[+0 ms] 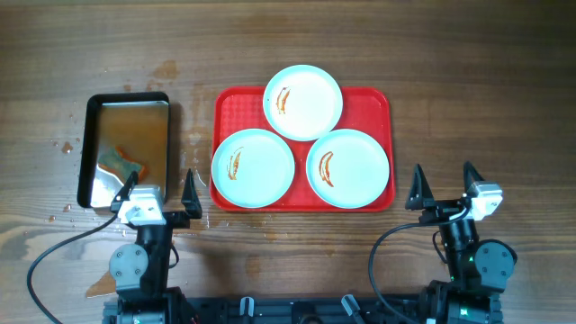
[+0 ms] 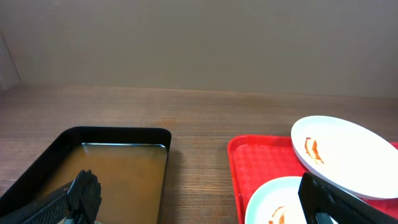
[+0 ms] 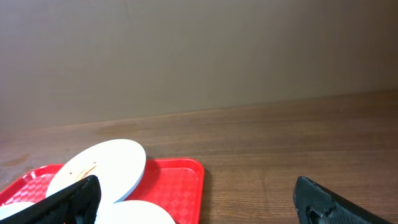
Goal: Clean dirty plates on tray and stack at the side
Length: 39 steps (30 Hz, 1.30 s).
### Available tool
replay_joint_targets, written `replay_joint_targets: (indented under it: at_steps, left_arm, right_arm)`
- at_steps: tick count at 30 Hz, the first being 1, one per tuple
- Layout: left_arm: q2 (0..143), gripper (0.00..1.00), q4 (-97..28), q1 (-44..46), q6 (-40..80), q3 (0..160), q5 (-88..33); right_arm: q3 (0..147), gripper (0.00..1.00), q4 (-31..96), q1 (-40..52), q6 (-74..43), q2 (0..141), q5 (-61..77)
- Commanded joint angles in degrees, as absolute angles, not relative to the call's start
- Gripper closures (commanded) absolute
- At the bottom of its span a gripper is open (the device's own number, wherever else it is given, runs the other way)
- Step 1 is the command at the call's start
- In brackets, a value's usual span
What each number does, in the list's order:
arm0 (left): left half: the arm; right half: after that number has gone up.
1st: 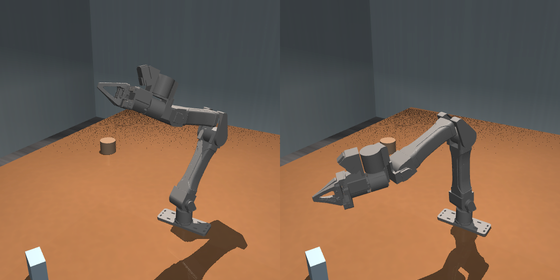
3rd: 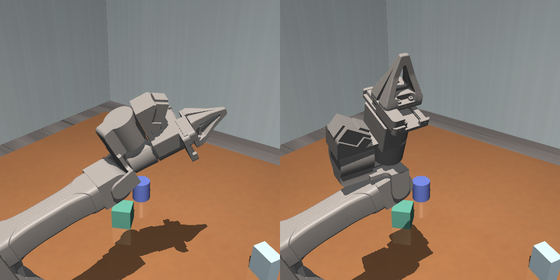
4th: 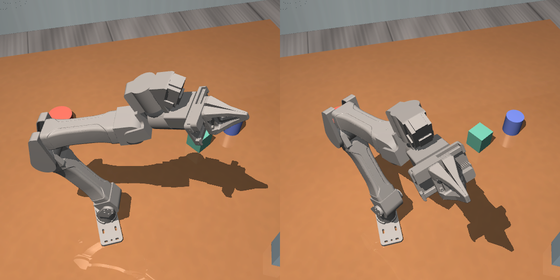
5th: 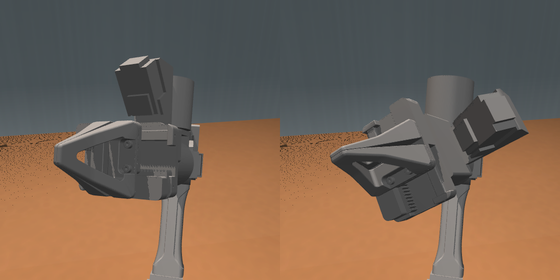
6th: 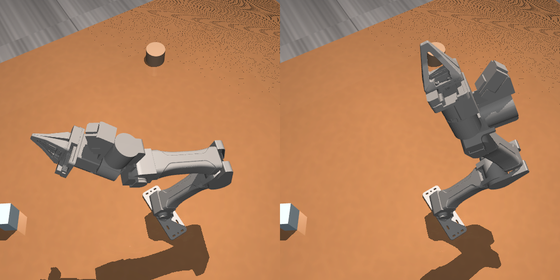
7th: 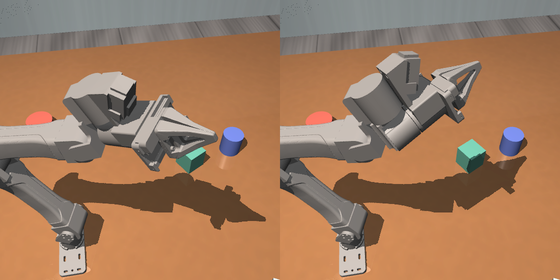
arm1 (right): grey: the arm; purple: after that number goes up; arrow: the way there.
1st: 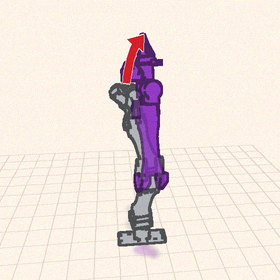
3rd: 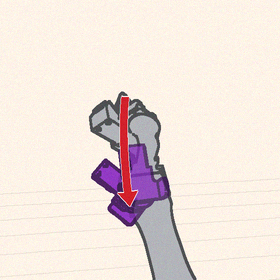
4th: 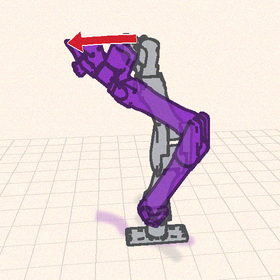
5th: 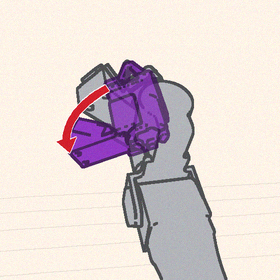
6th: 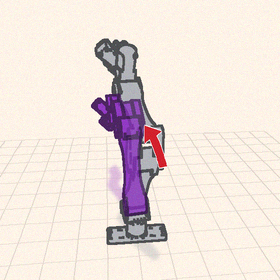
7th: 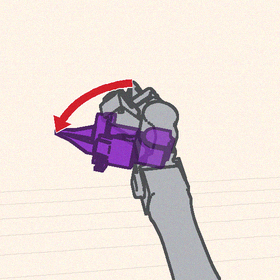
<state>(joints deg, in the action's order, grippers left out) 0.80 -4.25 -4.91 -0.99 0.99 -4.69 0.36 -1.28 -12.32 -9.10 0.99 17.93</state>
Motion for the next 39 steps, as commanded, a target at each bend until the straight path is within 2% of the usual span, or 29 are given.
replay_joint_targets:
  at_steps: [1, 5, 7, 9, 12, 15, 18, 22, 24, 27, 28, 31, 34, 39]
  left_arm:
    - [0.38, 0.0, -4.08, -4.6, -0.64, 0.34, -4.21]
    - [0.38, 0.0, -3.42, -4.6, -0.51, 0.34, -5.19]
    - [0.38, 0.0, -1.5, -4.6, 5.72, 0.34, -17.34]
    - [0.38, 0.0, -1.8, -4.6, 17.47, 0.34, -39.9]
    - [0.38, 0.0, 1.83, -4.6, 25.96, 0.34, -54.35]
    - [0.38, 0.0, 6.28, -4.6, 31.44, 0.34, -56.16]
    - [0.38, 0.0, 19.94, -4.6, 37.01, 0.34, -56.16]
    - [0.38, 0.0, 34.37, -4.8, 36.93, 0.6, -55.09]
    - [0.4, 0.0, 33.32, -5.45, 34.79, 2.07, -53.12]
    - [1.3, 0.0, 23.4, -7.35, 28.34, 7.57, -52.88]
    - [3.22, 0.0, 13.26, -9.04, 21.82, 13.26, -52.62]
    - [9.08, 0.0, -5.41, -12.05, 13.1, 24.56, -46.65]
    - [19.29, 0.0, -25.67, -14.28, 10.17, 37.6, -35.88]
    - [39.72, 0.0, -52.47, -14.59, 8.95, 56.66, -26.72]
  right_arm:
    - [0.3, 0.0, -1.43, -12.62, -9.02, 0.6, 17.61]
    - [0.3, 0.0, -1.43, -12.62, -8.99, 0.6, 17.61]
    - [0.3, 0.0, -1.43, -12.62, -9.02, 0.6, 17.61]
    - [0.3, 0.0, -1.43, -12.62, -8.99, 0.6, 17.61]
    - [0.3, 0.0, -1.43, -12.62, -9.02, 0.6, 17.61]
    - [0.3, 0.0, -1.43, -12.62, -9.02, 0.6, 17.61]
    - [0.3, 0.0, -1.43, -12.62, -8.99, 0.6, 17.61]
    - [0.3, 0.0, -1.43, -12.62, -9.02, 0.6, 17.61]
    - [0.3, 0.0, -1.43, -12.62, -9.02, 0.6, 17.61]
    - [0.3, 0.0, -1.43, -12.62, -9.02, 0.6, 17.61]
    - [0.3, 0.0, -1.43, -12.62, -9.02, 0.6, 17.61]
    - [0.3, 0.0, -1.43, -12.62, -9.02, 0.6, 17.61]
    - [0.3, 0.0, -1.43, -12.62, -9.02, 0.6, 17.61]
    - [0.3, 0.0, -1.43, -12.62, -9.02, 0.6, 17.61]
